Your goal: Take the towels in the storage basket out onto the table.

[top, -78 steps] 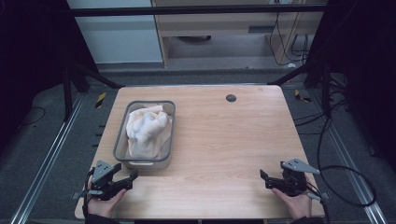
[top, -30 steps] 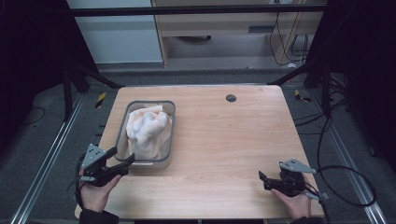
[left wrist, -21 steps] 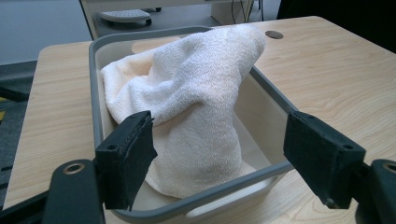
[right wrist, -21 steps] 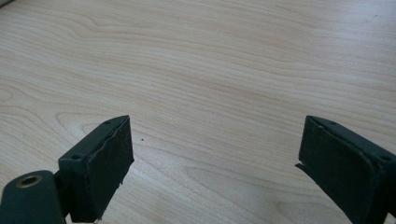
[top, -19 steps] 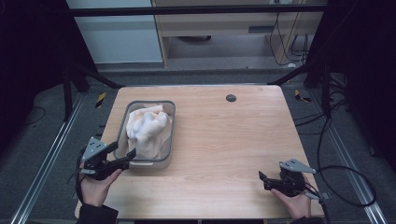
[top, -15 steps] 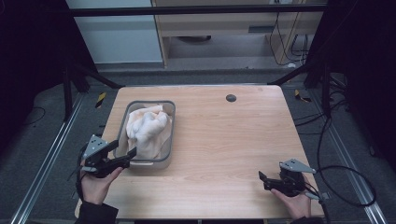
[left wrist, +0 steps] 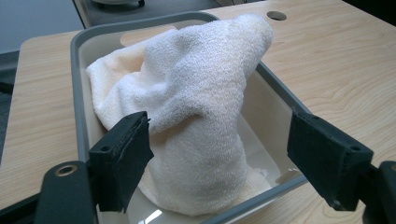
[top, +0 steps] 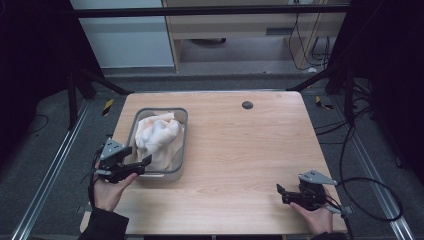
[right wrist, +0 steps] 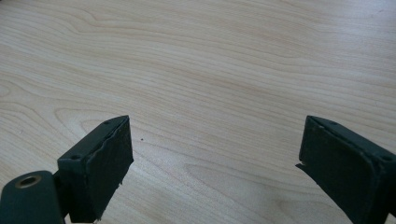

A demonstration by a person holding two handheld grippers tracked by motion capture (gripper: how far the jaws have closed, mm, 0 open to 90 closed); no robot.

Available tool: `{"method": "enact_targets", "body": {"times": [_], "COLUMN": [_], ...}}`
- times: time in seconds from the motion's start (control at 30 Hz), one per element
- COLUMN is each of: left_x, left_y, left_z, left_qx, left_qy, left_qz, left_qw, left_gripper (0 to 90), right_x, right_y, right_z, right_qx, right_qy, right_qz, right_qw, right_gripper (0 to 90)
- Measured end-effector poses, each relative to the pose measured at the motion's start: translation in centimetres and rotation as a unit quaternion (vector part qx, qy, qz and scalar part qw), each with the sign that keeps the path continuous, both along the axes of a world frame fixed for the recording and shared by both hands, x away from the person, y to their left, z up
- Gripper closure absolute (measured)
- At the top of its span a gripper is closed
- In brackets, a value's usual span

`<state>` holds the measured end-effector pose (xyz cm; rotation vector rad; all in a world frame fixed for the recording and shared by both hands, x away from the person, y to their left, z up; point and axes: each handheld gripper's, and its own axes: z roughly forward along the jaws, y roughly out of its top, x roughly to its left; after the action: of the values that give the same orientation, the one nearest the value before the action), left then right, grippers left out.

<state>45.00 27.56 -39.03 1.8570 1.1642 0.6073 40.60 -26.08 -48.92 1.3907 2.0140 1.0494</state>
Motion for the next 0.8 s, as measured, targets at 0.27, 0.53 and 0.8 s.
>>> {"method": "enact_targets", "body": {"times": [0.27, 0.53, 0.8], "left_x": [1.1, 2.2, 3.1], "left_y": [-0.8, -1.6, -2.3], "left_z": [-0.1, -0.4, -0.7], "left_qx": [0.012, 0.027, 0.039], "left_qy": [0.008, 0.016, 0.023], "left_qz": [-0.006, -0.011, -0.014], "left_qw": [0.9999, 0.9994, 0.9989], "left_gripper": [20.2, 19.2, 18.9], "right_x": [0.0, 0.1, 0.1], "right_y": [0.0, 0.0, 0.0], "right_z": [0.0, 0.0, -0.1], "right_qx": [-0.001, -0.001, -0.003], "right_qy": [0.0, 0.001, 0.002], "right_qz": [0.001, 0.002, 0.0], "right_qw": [1.0, 1.0, 1.0], "right_gripper": [9.5, 9.6, 9.4]}}
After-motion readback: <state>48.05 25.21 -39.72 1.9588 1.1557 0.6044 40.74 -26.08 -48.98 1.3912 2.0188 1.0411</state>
